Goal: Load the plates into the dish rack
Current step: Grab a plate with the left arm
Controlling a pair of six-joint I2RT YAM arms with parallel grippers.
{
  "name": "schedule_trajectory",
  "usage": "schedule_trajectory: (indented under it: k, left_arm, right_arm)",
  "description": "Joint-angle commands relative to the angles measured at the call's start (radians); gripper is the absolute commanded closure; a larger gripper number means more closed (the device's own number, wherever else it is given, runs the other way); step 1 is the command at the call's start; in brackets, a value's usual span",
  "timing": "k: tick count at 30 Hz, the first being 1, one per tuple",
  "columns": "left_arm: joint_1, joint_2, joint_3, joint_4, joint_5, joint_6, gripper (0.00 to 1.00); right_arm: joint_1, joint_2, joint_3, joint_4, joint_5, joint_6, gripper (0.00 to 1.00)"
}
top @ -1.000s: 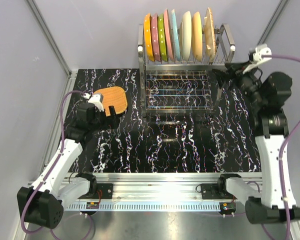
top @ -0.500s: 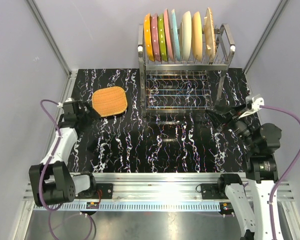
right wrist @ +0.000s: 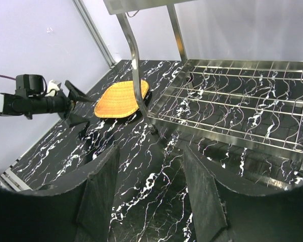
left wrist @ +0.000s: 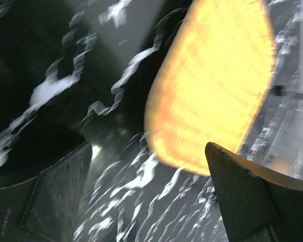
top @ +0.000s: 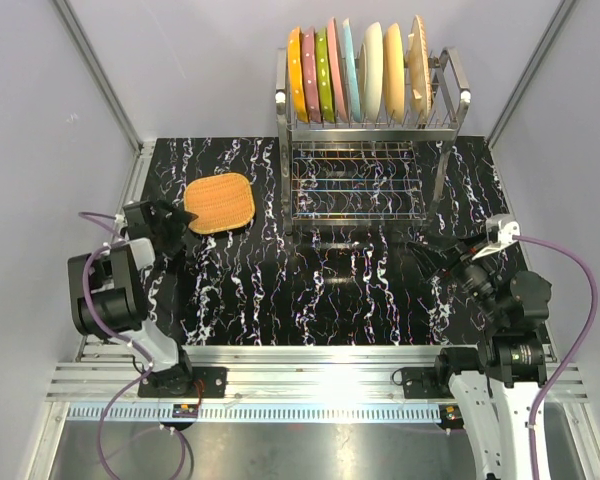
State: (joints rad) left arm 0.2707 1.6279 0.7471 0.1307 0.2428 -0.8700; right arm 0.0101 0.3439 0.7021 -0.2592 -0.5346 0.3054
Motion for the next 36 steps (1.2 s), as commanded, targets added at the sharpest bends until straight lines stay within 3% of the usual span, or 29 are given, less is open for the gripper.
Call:
schedule_trajectory:
  k: [1, 7, 14, 21, 25, 30, 36]
  left_arm:
    - [-0.001, 0.099, 0.026, 0.145, 0.064, -0.029, 0.02]
    - [-0.001, 0.2, 0.069, 0.168, 0.078, -0.02, 0.12]
    - [-0.011, 0.274, 0.097, 0.181, 0.113, -0.04, 0.35]
    - [-0.059, 0.276, 0.209, 0.004, 0.063, 0.063, 0.66]
    - [-0.057, 0.216, 0.178, -0.022, 0.053, 0.065, 0.98]
    - [-0.057, 0.083, 0.144, -0.026, 0.072, 0.037, 1.0]
    - [-0.057, -0.14, 0.15, -0.173, 0.081, 0.063, 1.0]
  right_arm:
    - [-0.004, 0.001, -0.007, 0.02, 0.018, 0.015, 0.39]
    - [-0.004, 0.007, -0.016, 0.04, 0.025, 0.02, 0.39]
    - [-0.004, 0.02, -0.018, 0.04, 0.028, 0.02, 0.39]
    - [-0.004, 0.018, -0.013, 0.018, 0.025, 0.017, 0.39]
    - [-0.004, 0.012, -0.007, 0.005, 0.015, 0.011, 0.4]
    - [-0.004, 0.015, 0.013, -0.012, -0.057, 0.001, 0.41]
    - [-0.004, 0.047, 0.028, 0.05, -0.276, 0.044, 0.4]
